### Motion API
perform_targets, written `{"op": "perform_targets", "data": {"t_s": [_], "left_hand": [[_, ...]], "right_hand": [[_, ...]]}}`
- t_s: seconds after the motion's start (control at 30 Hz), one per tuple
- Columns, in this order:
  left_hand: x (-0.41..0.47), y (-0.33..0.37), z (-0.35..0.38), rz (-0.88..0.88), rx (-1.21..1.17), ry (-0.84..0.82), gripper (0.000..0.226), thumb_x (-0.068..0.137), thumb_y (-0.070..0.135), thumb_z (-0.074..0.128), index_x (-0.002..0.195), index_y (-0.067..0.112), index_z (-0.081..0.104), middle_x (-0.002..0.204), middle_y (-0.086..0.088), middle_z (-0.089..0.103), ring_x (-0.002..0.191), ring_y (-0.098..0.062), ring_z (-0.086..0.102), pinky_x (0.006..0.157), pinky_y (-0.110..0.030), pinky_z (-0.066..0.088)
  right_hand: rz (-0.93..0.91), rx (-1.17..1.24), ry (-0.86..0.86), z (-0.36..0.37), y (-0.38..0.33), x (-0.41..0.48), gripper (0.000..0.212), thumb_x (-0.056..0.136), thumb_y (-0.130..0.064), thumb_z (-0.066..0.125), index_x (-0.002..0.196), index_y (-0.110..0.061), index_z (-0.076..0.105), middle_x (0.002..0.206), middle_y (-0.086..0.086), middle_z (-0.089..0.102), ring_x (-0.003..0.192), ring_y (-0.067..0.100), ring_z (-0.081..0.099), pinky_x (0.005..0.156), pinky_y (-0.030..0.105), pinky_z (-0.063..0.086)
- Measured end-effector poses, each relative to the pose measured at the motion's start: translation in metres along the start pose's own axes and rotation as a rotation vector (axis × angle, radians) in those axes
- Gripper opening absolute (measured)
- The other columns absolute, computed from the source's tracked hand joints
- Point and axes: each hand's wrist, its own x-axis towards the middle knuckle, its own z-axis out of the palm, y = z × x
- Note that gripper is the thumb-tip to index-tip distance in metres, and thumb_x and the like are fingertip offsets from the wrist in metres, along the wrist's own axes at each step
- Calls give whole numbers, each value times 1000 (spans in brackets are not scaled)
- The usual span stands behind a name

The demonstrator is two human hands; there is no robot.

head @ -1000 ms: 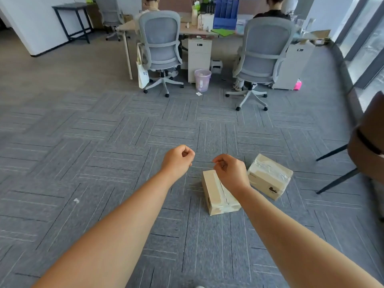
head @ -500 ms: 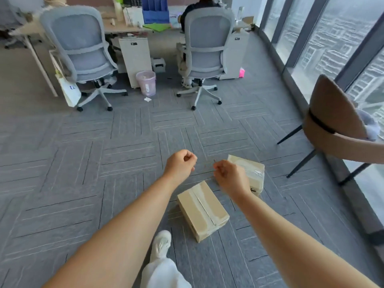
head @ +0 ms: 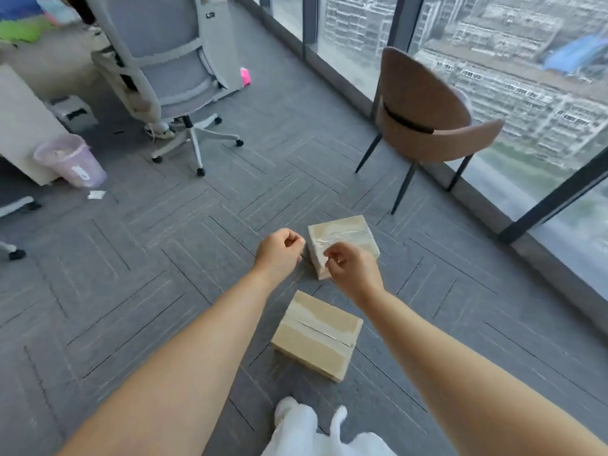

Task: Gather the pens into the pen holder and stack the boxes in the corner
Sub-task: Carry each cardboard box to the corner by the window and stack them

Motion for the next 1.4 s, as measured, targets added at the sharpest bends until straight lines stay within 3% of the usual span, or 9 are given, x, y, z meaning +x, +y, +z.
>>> {"op": "perform_targets", "data": {"t_s": [0.27,0.33,0.4,0.73,0.97,1.03,1.13,1.23,1.4], "left_hand": [[22,-48,35,88,92,-154,12,91,18,53,80,15,56,62,7,56,64,-16,54,53,-12,37],[27,-71,49,86,94,-201,12,91,18,53,80,15,56,64,4,57,69,-20,59,60,-12,42],[32,-99,67,90,105,-236,12,89,20,54,78,16,57,69,0,59,79,-27,63,73,-26,47],[84,-272,169,96,179,-352,14,88,27,54,75,23,58,78,-1,62,84,-25,60,71,-32,46],[137,-412,252,109,263,-307,22,91,14,47,104,13,64,104,-12,61,82,-21,52,75,-30,44],[149,-452,269,103,331,-308,31,91,10,44,115,18,61,120,-12,50,87,-21,49,79,-28,40],[163,-501,288,54,480,-325,37,91,12,47,125,23,55,137,-14,36,122,-31,40,103,-32,33],[173,-533,301,2,583,-342,45,89,23,54,133,31,47,152,-16,17,140,-37,17,114,-39,21],[181,-554,317,-21,687,-355,61,86,40,58,141,41,31,157,-15,-11,144,-38,-5,116,-51,15]], "right_hand": [[120,16,108,44,42,-1,15,80,-8,58,87,-14,70,72,0,64,73,22,61,72,34,51],[158,18,126,63,62,-7,15,81,-10,57,88,-14,70,75,3,68,75,23,62,73,34,51],[202,29,157,84,85,-14,16,82,-11,57,90,-14,70,79,5,71,76,24,64,74,34,52],[364,87,277,222,240,-17,17,85,-11,54,91,-17,68,83,3,71,80,20,63,77,35,52],[466,51,251,333,376,-13,23,88,-15,52,108,-19,64,104,3,69,102,22,59,83,30,45],[516,-24,176,358,411,-15,32,89,-18,52,121,-20,57,121,4,61,119,26,46,93,34,40],[572,-199,34,390,454,-17,48,88,-24,53,135,-24,42,148,2,35,132,32,30,107,37,28],[660,-231,-25,410,479,-17,60,86,-29,56,140,-31,32,156,3,15,139,35,17,113,40,21],[790,-206,-69,424,497,-17,75,84,-36,61,144,-38,16,158,5,-8,140,44,12,115,50,19]]}}
